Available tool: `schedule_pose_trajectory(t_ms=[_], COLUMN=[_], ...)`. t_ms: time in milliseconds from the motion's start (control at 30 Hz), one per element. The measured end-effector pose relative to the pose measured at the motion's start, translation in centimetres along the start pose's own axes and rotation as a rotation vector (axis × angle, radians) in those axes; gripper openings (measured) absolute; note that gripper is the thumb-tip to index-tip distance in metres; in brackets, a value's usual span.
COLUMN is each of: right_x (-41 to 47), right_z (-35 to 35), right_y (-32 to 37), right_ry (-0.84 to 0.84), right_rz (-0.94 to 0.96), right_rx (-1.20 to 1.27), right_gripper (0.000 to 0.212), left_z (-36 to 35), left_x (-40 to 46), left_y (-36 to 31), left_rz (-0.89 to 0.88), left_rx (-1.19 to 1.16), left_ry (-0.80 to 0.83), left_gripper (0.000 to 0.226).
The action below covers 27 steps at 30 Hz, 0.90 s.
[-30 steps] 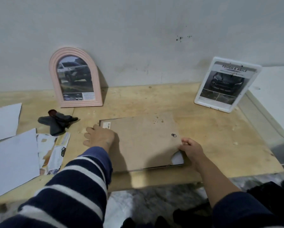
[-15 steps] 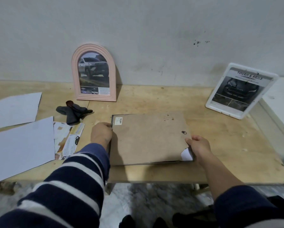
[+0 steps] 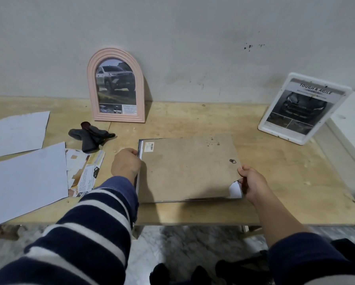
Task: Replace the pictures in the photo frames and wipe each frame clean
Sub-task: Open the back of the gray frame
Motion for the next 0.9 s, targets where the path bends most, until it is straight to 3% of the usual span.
schedule_pose_trajectory(t_ms=[367,567,800,900], right_x=[-0.3,-0.9,-0.5,-0.5], right_z=[-1.4,-2.5,-0.9,-0.5], right_y=[0.2,0.4,1.2,1.3], right_ry=[-0.029,-0.089,-0.229,-0.234], right_rz=[-0.026,-0.040,-0.045,-0.041], right_rx=[0.058,0.085,0.111,0.178], right_gripper=[0.032,0.025,0.023,0.030], left_z=[0.9,1.6,1.9,0.0], left_x=[0.6,1.6,1.4,0.0], left_y=[-0.4,0.0,0.4,-1.6], left_rz=[-0.032,-0.018,-0.079,-0.146], left_rx=[0.170,0.246,0.223,0.113], left_ry=[-0.047,-0.092,-0.157,-0.046], left_gripper=[0.022,0.029,0.033,0.030])
Point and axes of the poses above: each hand's wrist, its own x-axis towards the middle knuckle, its own z-axis out of the back of the hand, y = z × x, the point moved 3 cm from there along x, towards the middle knuckle, and after that the axes turned 6 degrees about z, right-handed, at the moved point
